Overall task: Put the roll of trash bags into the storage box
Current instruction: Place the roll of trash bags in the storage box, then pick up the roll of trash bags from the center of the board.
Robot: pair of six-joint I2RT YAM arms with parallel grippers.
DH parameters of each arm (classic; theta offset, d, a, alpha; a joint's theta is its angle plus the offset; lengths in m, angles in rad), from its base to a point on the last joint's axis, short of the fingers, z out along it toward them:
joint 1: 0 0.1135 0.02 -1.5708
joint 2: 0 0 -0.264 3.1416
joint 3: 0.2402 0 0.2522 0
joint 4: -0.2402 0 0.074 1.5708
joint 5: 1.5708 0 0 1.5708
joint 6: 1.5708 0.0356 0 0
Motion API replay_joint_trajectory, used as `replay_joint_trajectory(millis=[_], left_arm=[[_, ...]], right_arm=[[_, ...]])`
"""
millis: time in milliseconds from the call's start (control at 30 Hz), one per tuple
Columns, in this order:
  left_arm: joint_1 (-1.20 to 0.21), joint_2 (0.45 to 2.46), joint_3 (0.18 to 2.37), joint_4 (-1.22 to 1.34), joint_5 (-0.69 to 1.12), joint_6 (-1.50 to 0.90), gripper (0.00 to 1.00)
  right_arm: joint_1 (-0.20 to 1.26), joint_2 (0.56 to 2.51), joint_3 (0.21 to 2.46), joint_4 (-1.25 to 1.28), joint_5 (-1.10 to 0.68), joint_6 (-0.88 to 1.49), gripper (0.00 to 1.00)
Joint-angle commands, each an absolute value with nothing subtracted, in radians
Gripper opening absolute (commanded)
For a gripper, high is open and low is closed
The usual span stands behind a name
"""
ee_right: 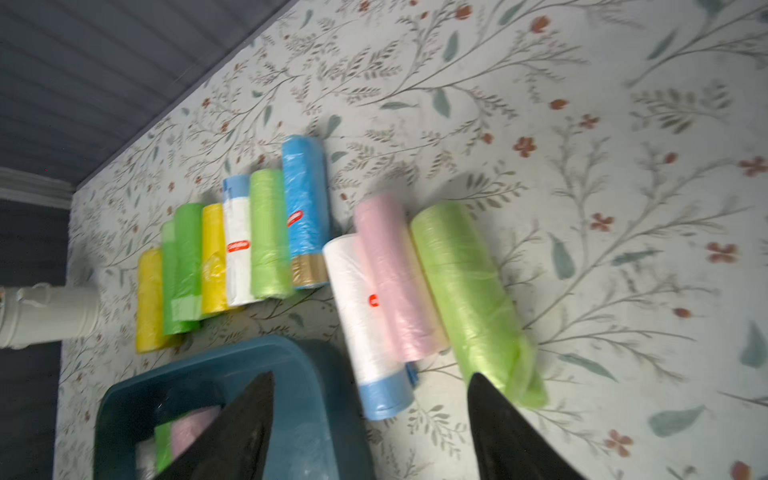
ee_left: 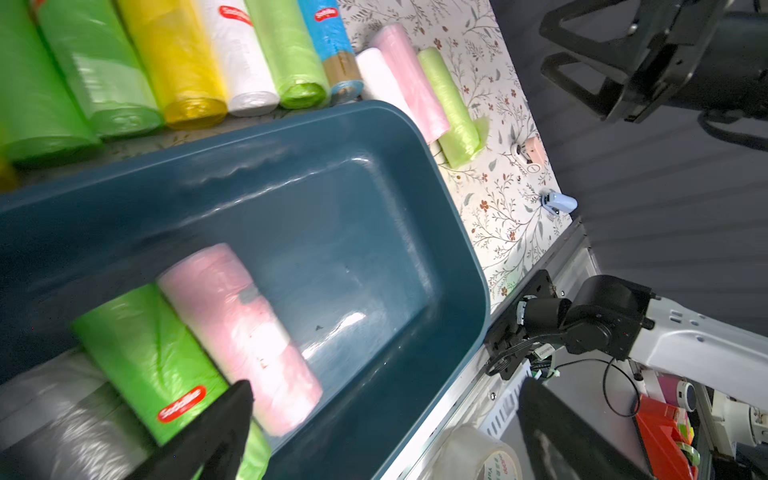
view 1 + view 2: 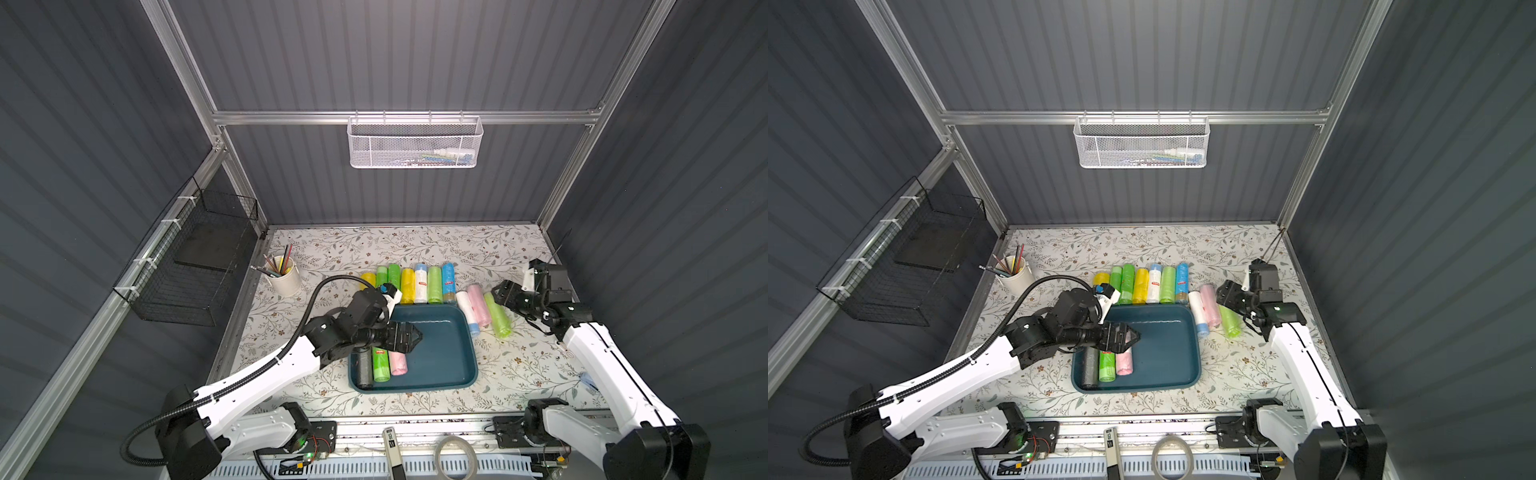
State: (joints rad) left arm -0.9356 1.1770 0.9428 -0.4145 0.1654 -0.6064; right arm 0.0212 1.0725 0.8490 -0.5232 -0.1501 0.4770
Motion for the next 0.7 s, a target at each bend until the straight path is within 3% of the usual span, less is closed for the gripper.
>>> replay_joint_trajectory(millis=[0, 200, 667], left_arm=[[-0.985, 1.229, 0.993, -0.322, 0.137, -0.633, 1.00], [-0.998, 1.225, 0.958, -0.251, 0.103, -0.672, 1.00], [-0.997, 1.198, 0.918, -0.290, 0.089, -0.674, 1.00]], right_arm=[[-0.024, 1.112, 0.859, -0.604, -0.094, 0.401, 0.64], [-0.033, 1.235, 0.850, -0.626, 0.000, 0.337, 0.63], [-0.033, 1.427, 0.874, -0.537, -0.117, 0.292, 0.66]])
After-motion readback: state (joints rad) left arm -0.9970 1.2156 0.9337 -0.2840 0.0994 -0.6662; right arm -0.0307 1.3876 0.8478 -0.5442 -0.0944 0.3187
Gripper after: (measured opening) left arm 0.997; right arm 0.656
